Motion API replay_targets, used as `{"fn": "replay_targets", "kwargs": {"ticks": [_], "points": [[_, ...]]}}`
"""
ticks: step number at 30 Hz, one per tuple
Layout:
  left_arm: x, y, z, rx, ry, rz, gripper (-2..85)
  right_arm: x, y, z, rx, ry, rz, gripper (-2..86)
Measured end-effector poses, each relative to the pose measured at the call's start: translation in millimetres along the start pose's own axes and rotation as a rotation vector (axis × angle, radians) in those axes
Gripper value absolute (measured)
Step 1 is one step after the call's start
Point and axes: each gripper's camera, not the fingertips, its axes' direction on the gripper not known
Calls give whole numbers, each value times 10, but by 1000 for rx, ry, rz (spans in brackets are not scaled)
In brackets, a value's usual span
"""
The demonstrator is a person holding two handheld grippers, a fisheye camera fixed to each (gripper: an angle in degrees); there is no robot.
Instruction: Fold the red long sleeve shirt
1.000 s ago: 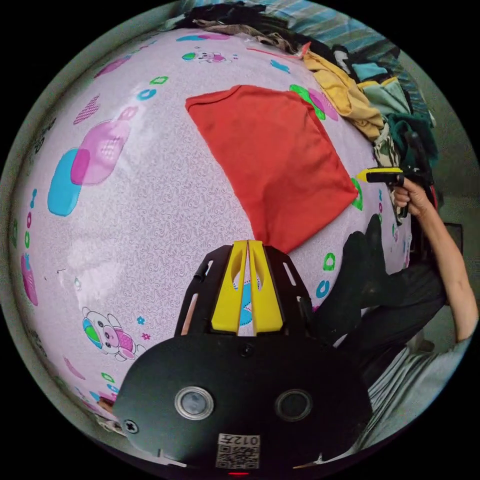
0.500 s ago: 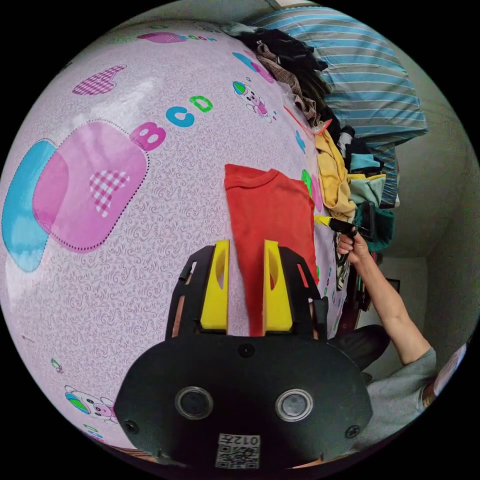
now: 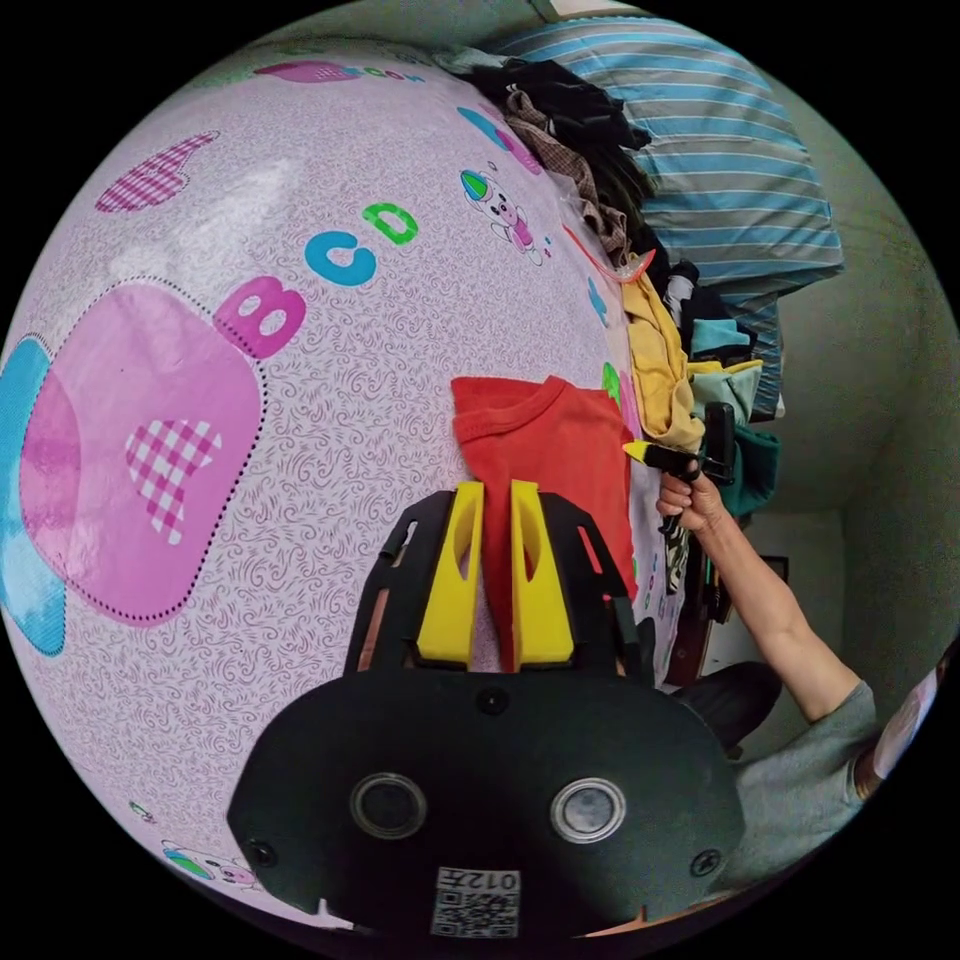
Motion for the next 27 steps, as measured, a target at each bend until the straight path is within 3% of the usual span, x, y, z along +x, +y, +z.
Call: {"fn": "replay_targets", "kwargs": {"ticks": [3, 9, 14, 27], "points": [[129, 171, 9, 19, -41, 11, 27, -181, 141, 178, -31, 37, -52, 43], [503, 647, -206, 83, -82, 50, 12, -544, 514, 114, 103, -7, -50, 20], [880, 1219, -605, 157, -102, 122, 8, -1331, 801, 68, 118, 34, -197, 18], [1762, 3581, -2516, 559, -319, 213, 5, -3561, 1345, 450, 212, 19, -509, 15]]}}
